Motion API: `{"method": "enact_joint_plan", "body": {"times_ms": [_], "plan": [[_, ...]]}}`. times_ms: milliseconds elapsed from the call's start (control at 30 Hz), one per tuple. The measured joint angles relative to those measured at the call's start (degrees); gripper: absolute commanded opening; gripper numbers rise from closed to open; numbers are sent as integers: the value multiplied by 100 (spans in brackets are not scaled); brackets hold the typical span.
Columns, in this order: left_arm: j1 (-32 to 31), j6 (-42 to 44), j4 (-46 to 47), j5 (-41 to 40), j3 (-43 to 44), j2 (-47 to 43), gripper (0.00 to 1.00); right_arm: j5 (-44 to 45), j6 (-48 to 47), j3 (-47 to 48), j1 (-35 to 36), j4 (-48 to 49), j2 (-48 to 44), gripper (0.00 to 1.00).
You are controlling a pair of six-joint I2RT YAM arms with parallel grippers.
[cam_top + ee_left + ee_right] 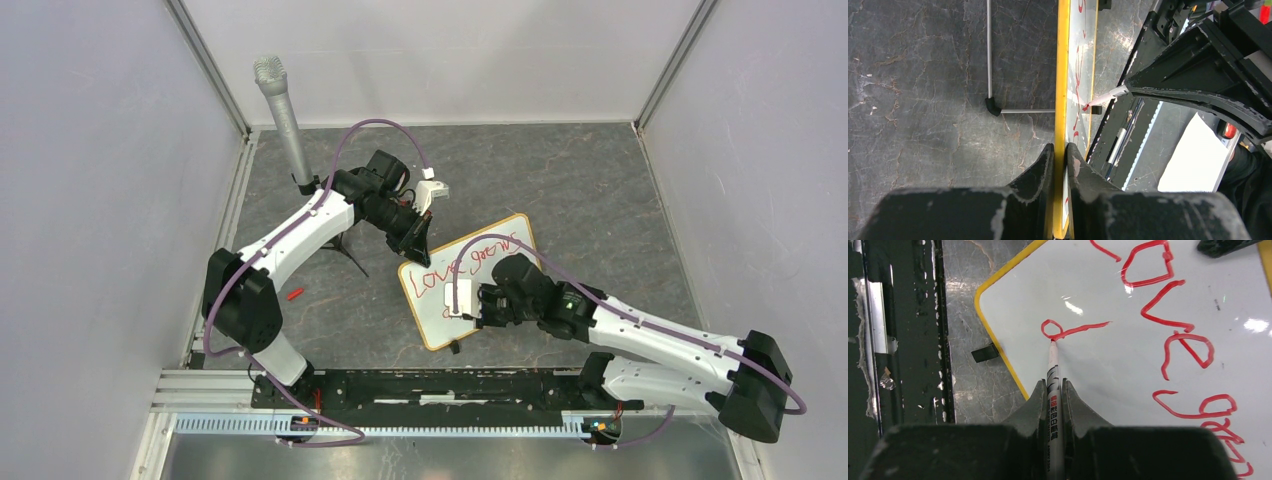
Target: Write a sentence on the whiteboard
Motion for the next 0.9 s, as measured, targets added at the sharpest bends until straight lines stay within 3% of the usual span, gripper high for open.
{"method": "enact_joint_plan", "body": {"times_ms": [900], "plan": [[0,0,2,44,0,31,2,361,-28,114,-35,-374,-264,0]]}}
